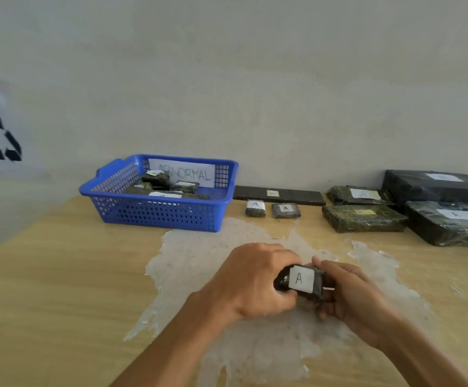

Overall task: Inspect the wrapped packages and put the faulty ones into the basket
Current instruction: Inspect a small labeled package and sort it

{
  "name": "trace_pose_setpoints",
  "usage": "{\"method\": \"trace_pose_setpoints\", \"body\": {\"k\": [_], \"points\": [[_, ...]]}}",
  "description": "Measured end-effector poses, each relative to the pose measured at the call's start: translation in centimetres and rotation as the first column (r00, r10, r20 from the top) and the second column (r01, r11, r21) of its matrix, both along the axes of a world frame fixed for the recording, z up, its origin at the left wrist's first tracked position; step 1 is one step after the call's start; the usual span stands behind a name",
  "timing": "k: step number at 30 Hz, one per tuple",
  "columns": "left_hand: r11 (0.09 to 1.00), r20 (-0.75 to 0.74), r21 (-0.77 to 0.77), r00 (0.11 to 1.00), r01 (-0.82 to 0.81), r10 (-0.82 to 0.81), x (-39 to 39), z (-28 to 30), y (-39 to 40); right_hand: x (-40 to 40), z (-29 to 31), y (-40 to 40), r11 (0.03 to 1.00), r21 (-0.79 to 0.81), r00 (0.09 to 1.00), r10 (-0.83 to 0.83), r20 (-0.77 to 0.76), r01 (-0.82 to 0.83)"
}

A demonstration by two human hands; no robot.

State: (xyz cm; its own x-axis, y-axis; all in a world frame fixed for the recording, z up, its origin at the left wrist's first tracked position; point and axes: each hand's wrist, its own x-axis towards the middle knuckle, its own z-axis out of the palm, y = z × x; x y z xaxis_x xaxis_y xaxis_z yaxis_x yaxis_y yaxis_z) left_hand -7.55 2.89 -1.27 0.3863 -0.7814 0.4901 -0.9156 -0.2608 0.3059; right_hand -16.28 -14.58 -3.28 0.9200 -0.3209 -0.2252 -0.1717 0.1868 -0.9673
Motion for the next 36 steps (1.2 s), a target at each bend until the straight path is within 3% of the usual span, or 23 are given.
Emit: {"method": "trace_pose_setpoints", "body": {"k": [2,4,6,7,10,12,15,18,21,27,32,36], "points": [[1.000,0.042,-0.005,0.999,-0.023,0.023,0.8,0.6,1.4,1.1,0.1,0.7,0.997,-0.081,1.000,0.012,0.015,-0.011],[0.996,0.043,-0.043,0.996,-0.077,0.079,2.3,1.3,3.1,2.3,-0.1,1.1,0.923,-0.385,0.999,0.033,0.042,-0.015],[0.986,0.013,-0.086,0.990,-0.142,0.143,4.3,2.3,4.8,3.6,-0.6,1.2,0.654,-0.756,0.995,0.080,0.056,-0.010],[0.981,-0.009,-0.101,0.986,-0.168,0.168,5.5,2.9,5.6,4.3,-0.8,1.2,0.511,-0.859,0.992,0.113,0.061,-0.005],[0.954,-0.088,-0.182,0.970,-0.240,0.227,9.4,5.1,7.2,6.7,-1.3,1.3,0.166,-0.984,0.978,0.207,-0.021,-0.057],[0.925,-0.137,-0.204,0.945,-0.321,0.297,12.6,6.5,7.6,8.2,-1.4,1.3,0.057,-0.991,0.967,0.230,-0.109,-0.125],[0.899,-0.184,-0.135,0.902,-0.417,0.391,17.9,7.9,7.2,10.2,-2.1,1.2,0.092,-0.987,0.966,0.234,-0.109,-0.134],[0.896,-0.198,0.057,0.875,-0.440,0.442,23.1,7.9,6.0,11.2,-3.2,1.2,0.145,-0.988,0.978,0.210,-0.020,-0.051],[0.870,-0.140,0.257,0.874,-0.421,0.465,27.3,7.0,4.4,11.5,-3.7,1.0,0.144,-0.989,0.977,0.212,-0.004,-0.036],[0.767,-0.039,0.510,0.880,-0.389,0.473,32.5,4.9,0.6,11.8,-4.4,0.8,0.148,-0.989,0.974,0.218,0.055,0.022],[0.688,0.013,0.611,0.874,-0.391,0.486,34.1,3.5,-0.4,12.0,-4.8,0.5,0.154,-0.987,0.972,0.219,0.087,0.053],[0.679,0.006,0.609,0.859,-0.409,0.512,33.9,3.1,-0.8,12.0,-4.9,0.5,0.170,-0.984,0.971,0.219,0.098,0.061]]}}
